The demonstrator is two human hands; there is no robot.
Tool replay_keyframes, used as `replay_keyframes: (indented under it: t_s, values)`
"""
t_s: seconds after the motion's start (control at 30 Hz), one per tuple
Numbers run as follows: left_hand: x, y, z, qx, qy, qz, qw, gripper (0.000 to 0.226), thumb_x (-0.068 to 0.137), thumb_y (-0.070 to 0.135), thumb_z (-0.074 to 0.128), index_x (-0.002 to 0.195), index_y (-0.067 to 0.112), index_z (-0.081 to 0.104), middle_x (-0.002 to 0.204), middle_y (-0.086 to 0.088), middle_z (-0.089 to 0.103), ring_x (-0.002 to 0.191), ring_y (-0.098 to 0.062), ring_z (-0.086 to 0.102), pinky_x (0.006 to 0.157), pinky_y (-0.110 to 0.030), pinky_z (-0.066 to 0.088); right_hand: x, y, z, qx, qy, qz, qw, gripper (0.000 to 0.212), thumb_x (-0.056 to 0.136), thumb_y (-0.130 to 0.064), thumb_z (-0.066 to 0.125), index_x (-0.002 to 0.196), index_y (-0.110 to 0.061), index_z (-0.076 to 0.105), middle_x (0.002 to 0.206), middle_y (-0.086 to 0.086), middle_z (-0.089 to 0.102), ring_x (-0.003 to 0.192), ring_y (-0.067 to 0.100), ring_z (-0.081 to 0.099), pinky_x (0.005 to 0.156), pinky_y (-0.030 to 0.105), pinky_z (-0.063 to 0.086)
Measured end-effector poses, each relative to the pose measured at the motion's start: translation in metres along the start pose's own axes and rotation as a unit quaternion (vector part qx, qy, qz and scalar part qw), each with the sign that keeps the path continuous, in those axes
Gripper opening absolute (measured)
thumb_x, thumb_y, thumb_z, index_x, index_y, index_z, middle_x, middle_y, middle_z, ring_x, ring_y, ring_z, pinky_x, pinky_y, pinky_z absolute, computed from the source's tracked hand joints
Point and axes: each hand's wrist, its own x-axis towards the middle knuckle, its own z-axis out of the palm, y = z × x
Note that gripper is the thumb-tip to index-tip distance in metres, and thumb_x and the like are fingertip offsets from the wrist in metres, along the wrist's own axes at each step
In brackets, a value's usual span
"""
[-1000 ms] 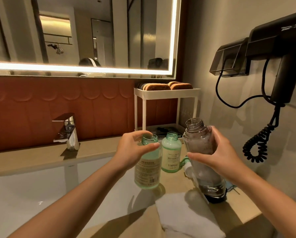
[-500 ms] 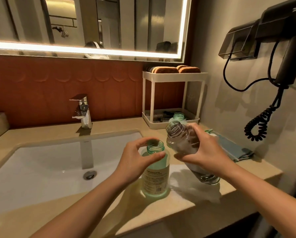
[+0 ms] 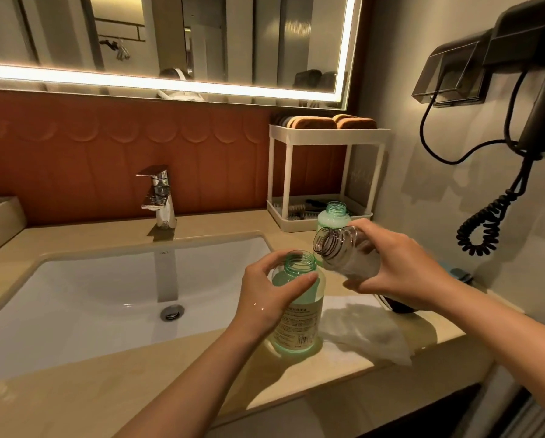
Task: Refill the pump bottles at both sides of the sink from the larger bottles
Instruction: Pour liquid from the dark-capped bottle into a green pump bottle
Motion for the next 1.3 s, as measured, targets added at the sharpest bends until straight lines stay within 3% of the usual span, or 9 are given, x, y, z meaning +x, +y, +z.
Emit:
replay_keyframes:
  t_s: [0.13, 0.33, 0.5, 0.67, 1.07, 1.3]
  values:
    - [-0.002, -0.001, 0.002, -0.014, 0.009, -0.003, 1.000, 0.030, 0.073, 0.020, 0.077, 0.101, 0.026, 0.067, 0.096, 0.018, 0.066, 0.089, 0.017, 0.056, 0.071, 0.002, 0.039, 0.003, -0.006, -0.004, -0.027, -0.003, -0.013, 1.000, 0.083, 0.061, -0.040, 0.083, 0.130, -0.035, 0.038, 0.120, -0.011, 0.057, 0.104, 0.012, 0.055, 0.081, 0.036, 0.051]
    - [-0.002, -0.002, 0.002, -0.019, 0.008, -0.006, 1.000, 0.032, 0.074, 0.021, 0.077, 0.104, 0.023, 0.067, 0.098, 0.015, 0.066, 0.090, 0.017, 0.055, 0.070, 0.001, 0.039, 0.007, -0.011, -0.009, -0.082, -0.012, -0.043, 0.996, 0.083, 0.064, -0.040, 0.081, 0.134, -0.035, 0.037, 0.125, -0.013, 0.056, 0.108, 0.008, 0.053, 0.074, 0.023, 0.039]
    - [-0.002, -0.002, 0.002, -0.020, 0.006, -0.005, 1.000, 0.034, 0.074, 0.022, 0.077, 0.107, 0.021, 0.067, 0.099, 0.013, 0.067, 0.089, 0.017, 0.055, 0.069, 0.001, 0.039, 0.009, -0.015, -0.013, -0.134, -0.012, -0.050, 0.990, 0.085, 0.066, -0.044, 0.078, 0.137, -0.036, 0.032, 0.129, -0.013, 0.053, 0.114, 0.012, 0.053, 0.078, 0.027, 0.042]
    - [-0.002, -0.003, 0.001, -0.022, 0.005, -0.008, 1.000, 0.033, 0.074, 0.021, 0.077, 0.104, 0.023, 0.066, 0.099, 0.016, 0.065, 0.088, 0.020, 0.054, 0.069, 0.002, 0.039, 0.009, -0.021, -0.018, -0.191, -0.024, -0.053, 0.980, 0.086, 0.071, -0.046, 0.074, 0.141, -0.035, 0.027, 0.133, -0.013, 0.050, 0.116, 0.014, 0.051, 0.074, 0.023, 0.034]
    - [-0.001, -0.006, 0.001, -0.021, 0.003, -0.007, 1.000, 0.034, 0.073, 0.025, 0.078, 0.106, 0.024, 0.068, 0.102, 0.013, 0.067, 0.096, 0.012, 0.056, 0.073, 0.001, 0.039, 0.010, -0.036, -0.030, -0.277, -0.024, -0.078, 0.957, 0.080, 0.072, -0.046, 0.073, 0.138, -0.032, 0.029, 0.122, -0.008, 0.053, 0.105, 0.017, 0.053, 0.069, 0.024, 0.035]
    - [-0.001, -0.004, 0.001, -0.025, 0.004, -0.005, 1.000, 0.033, 0.072, 0.023, 0.078, 0.102, 0.027, 0.066, 0.100, 0.018, 0.065, 0.092, 0.018, 0.055, 0.074, 0.002, 0.039, 0.010, -0.039, -0.032, -0.301, -0.029, -0.085, 0.949, 0.080, 0.072, -0.047, 0.073, 0.138, -0.030, 0.030, 0.121, -0.007, 0.053, 0.103, 0.017, 0.054, 0.067, 0.023, 0.031]
